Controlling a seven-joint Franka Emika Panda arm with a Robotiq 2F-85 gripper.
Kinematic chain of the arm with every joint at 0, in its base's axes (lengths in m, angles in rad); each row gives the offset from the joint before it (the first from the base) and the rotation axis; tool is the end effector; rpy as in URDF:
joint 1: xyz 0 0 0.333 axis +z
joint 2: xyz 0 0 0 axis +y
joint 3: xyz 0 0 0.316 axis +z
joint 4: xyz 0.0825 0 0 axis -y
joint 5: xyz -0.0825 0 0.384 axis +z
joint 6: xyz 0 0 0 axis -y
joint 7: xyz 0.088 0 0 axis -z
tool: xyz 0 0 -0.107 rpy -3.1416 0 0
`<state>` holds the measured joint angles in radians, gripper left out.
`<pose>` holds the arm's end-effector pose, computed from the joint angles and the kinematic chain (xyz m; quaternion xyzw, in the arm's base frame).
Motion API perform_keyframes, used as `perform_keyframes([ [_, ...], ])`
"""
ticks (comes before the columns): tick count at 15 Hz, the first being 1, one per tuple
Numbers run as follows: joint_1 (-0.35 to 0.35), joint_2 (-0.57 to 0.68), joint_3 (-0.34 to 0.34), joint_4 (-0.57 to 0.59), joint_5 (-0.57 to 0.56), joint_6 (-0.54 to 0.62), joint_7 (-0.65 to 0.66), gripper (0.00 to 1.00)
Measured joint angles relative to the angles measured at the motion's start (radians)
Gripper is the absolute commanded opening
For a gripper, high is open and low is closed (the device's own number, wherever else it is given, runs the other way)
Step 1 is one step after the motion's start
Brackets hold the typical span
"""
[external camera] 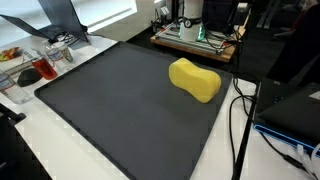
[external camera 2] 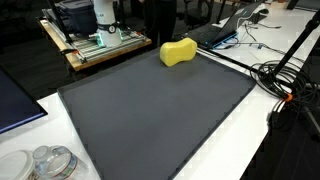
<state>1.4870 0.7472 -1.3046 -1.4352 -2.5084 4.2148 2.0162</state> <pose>0.4336 0.3362 0.4490 0.7617 0.6122 0.1684 0.1288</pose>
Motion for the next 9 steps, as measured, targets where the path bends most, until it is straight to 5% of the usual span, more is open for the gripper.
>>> perform_keyframes([
  [9, -0.271, -0.087, 0.327, 0.086, 0.0, 0.001, -0.446, 1.0],
])
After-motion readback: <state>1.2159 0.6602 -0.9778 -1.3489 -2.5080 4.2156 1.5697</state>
